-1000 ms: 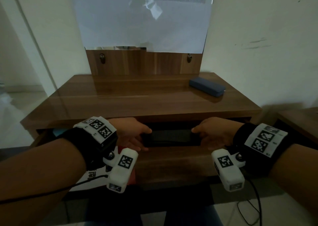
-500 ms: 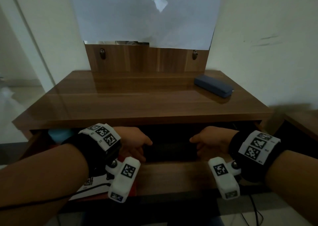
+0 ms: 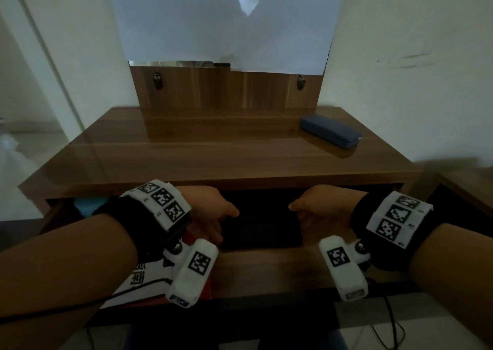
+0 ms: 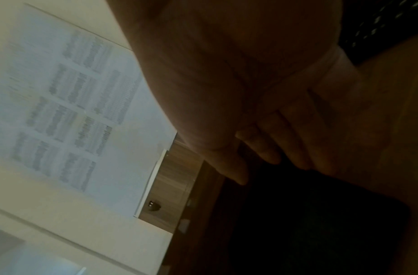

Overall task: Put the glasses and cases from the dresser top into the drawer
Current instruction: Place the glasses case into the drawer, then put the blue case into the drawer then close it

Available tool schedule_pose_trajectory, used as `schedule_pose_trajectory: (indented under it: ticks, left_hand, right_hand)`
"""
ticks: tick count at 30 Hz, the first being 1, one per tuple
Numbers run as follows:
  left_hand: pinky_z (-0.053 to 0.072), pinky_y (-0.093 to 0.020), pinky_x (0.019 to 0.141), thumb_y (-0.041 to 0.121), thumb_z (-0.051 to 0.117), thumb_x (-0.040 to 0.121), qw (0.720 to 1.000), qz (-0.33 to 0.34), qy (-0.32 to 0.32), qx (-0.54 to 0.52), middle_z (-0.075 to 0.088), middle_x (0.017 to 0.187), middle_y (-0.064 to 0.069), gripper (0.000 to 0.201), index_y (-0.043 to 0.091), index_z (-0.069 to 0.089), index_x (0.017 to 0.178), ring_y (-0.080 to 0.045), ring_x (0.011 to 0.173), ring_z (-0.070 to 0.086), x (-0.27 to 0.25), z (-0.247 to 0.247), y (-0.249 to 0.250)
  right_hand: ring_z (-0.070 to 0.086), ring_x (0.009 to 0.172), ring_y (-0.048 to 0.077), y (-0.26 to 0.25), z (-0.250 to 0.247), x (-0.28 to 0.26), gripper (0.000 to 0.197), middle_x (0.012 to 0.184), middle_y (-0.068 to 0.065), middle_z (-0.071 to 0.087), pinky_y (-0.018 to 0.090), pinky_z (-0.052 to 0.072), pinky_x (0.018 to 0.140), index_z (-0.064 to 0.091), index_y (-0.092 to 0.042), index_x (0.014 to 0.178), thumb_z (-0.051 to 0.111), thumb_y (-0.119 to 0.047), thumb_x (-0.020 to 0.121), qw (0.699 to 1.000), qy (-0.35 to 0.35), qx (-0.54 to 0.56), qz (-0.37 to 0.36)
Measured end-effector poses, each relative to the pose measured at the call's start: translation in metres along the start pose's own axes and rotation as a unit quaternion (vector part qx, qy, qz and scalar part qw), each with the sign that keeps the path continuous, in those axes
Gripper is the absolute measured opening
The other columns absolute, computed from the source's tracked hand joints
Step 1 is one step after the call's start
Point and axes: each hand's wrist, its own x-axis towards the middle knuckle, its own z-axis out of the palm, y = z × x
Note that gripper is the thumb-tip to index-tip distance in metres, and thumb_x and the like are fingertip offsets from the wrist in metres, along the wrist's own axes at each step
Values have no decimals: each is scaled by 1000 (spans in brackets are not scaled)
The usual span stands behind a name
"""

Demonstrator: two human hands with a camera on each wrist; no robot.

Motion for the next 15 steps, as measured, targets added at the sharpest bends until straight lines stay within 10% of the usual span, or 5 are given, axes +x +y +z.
schedule_pose_trajectory:
  ticks: [6, 15]
  left_hand:
    - [52, -31, 78, 44, 53, 93, 996, 78, 23, 26, 69, 109, 2, 38, 18, 59, 121, -16, 99, 67, -20, -11, 30]
    - [42, -26, 61, 39, 53, 94, 967, 223, 125, -19, 60, 90, 4, 28, 18, 62, 110, -10, 75, 55, -11, -22, 89]
  right_hand:
    - [63, 97, 19, -11, -14, -20, 35, 111, 2, 66, 41, 50, 88, 54, -17, 126, 51, -36, 96, 998, -5, 33, -47]
    - [61, 86, 20, -26, -56, -17, 25, 106, 5, 65, 33, 46, 69, 58, -16, 115, 51, -32, 97, 979, 99, 141, -107]
